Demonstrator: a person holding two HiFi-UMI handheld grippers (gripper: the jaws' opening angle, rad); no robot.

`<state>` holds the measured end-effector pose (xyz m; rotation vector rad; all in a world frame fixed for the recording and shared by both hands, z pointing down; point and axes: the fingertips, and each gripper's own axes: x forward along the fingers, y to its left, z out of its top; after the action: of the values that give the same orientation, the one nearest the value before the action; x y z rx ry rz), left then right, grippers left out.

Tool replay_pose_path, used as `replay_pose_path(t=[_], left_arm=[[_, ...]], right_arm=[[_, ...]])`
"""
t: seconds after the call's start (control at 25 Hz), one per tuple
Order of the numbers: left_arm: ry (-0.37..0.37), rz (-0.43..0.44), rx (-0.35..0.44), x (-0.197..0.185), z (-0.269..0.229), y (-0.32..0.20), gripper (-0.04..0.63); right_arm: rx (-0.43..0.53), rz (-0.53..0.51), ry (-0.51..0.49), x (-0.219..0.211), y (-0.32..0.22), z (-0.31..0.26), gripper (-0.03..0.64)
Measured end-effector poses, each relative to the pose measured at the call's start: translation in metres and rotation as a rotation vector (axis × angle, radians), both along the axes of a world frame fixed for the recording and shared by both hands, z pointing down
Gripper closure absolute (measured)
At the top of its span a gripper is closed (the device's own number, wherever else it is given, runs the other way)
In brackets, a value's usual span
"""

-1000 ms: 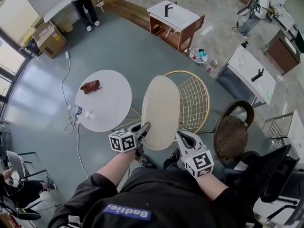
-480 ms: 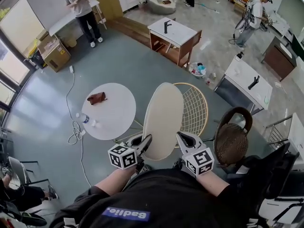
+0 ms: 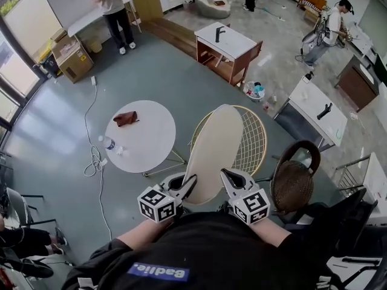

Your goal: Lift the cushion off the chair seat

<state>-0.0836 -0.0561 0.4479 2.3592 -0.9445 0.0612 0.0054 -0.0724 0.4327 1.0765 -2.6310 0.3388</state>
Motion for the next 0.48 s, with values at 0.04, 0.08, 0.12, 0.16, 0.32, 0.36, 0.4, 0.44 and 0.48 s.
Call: replay_pose_path(t=[0.04,0.08,0.12,0.16,0.32,0.36,0.4,0.44,0.48], left_arm=[[0.003,0.005,0.0,0.0,-0.001,0.002,0.54],[0.005,0.011,0.0,0.001,-0.002,0.003,0.54],[0.003,0.018,0.003,0.001,-0.002,0.004,0.54],[0.0,0.024,0.009,0.002,-0.003,0.005,0.54],[-0.02,0.039,0.042,0.003,-0.01,0.007,0.54],[-0.022,0.041,0.047,0.003,-0.011,0.007,0.54],[-0.022,0.042,0.049,0.003,-0.011,0.007,0.54],[-0.023,0.043,0.05,0.003,-0.01,0.007,0.54],[-0.024,0.045,0.049,0.003,-0.009,0.007,0.54]], right_arm=[[0.001,-0.007,0.003,-0.004,0.002,0.001,0.59],[0.001,-0.015,0.006,-0.007,0.005,0.002,0.591],[0.001,-0.022,0.01,-0.009,0.007,0.003,0.59],[0.002,-0.028,0.016,-0.011,0.009,0.005,0.591],[0.006,-0.043,0.029,-0.017,0.011,0.007,0.591],[0.007,-0.042,0.029,-0.017,0.01,0.007,0.591],[0.009,-0.042,0.029,-0.017,0.01,0.007,0.591],[0.01,-0.041,0.028,-0.017,0.01,0.007,0.591],[0.012,-0.041,0.027,-0.018,0.01,0.007,0.591]])
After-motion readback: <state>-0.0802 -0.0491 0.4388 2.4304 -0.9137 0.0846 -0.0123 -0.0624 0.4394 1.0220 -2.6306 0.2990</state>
